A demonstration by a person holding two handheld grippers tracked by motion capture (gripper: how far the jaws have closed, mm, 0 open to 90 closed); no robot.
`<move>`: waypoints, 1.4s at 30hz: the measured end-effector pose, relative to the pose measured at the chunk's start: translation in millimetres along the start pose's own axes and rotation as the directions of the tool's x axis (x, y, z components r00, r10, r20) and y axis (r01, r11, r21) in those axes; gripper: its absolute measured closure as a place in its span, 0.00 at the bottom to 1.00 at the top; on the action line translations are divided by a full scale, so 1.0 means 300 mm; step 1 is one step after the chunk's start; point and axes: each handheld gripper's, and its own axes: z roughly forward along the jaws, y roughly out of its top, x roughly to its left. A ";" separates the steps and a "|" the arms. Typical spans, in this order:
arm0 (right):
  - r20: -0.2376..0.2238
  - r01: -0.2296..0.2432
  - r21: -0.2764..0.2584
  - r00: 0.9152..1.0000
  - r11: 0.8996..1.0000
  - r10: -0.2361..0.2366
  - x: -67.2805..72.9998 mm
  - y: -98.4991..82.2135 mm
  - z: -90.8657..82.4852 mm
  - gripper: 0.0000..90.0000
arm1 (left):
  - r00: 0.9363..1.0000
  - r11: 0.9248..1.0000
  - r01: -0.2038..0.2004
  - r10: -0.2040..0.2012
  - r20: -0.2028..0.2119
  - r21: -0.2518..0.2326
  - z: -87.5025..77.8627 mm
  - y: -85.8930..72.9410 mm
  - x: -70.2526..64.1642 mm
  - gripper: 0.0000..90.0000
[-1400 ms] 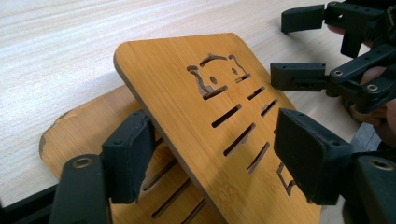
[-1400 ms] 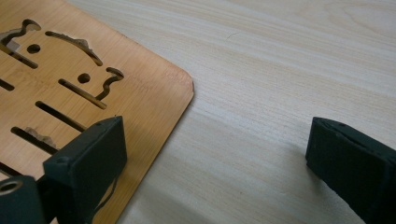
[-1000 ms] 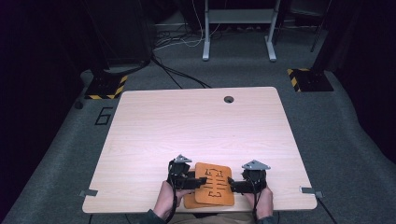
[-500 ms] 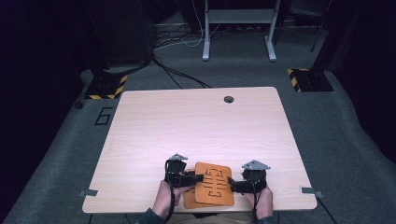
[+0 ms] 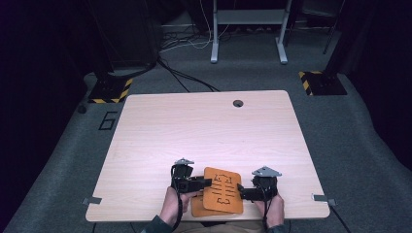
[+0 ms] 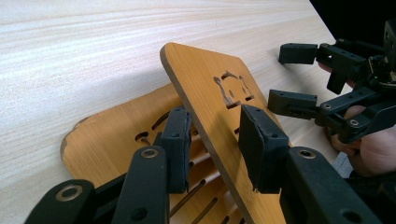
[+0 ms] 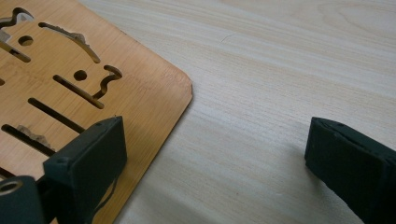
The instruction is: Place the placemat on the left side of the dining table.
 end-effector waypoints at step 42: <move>0.045 0.040 0.019 0.998 0.999 -0.041 0.016 0.001 0.007 0.06 | 0.993 0.998 0.017 -0.025 0.119 0.064 0.029 0.044 -0.039 0.79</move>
